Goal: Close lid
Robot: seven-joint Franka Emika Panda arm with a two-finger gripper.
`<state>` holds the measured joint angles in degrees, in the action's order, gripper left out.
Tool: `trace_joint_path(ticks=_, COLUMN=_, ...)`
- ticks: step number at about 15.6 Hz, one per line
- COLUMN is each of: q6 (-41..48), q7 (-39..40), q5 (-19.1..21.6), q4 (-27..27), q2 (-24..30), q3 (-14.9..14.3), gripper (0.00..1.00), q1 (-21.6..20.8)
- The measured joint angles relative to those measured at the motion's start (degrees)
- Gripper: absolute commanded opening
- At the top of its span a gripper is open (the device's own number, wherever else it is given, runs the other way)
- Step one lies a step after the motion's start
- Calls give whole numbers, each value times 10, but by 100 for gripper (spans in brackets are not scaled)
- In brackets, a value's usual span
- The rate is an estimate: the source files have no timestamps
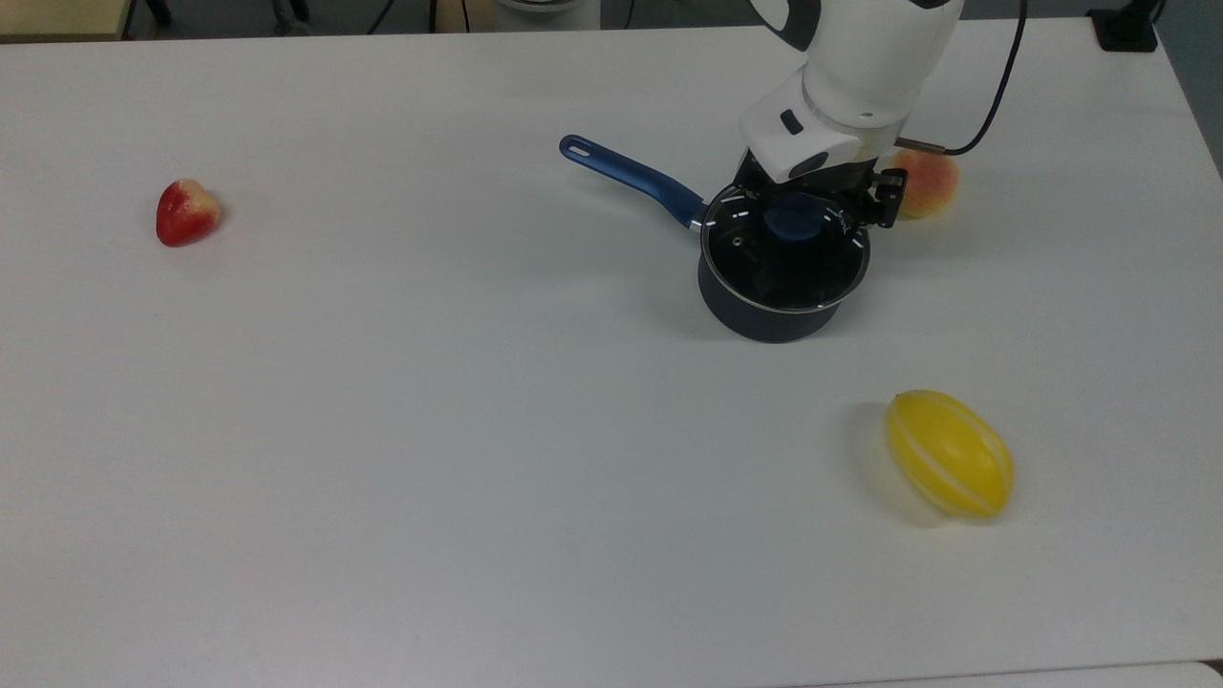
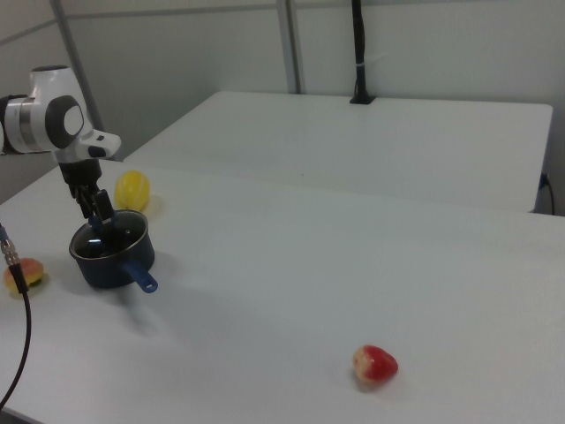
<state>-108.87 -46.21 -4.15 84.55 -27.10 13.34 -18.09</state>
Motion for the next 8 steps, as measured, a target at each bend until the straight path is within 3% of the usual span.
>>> trace_joint_path(ticks=5, q6=0, q7=0, q5=-2, q4=-1, q2=18, q3=3, gripper=100, q1=0)
trace_joint_path(ticks=8, q6=23, q7=0, q5=-2, q4=8, q2=61, q3=4, gripper=100, q1=0)
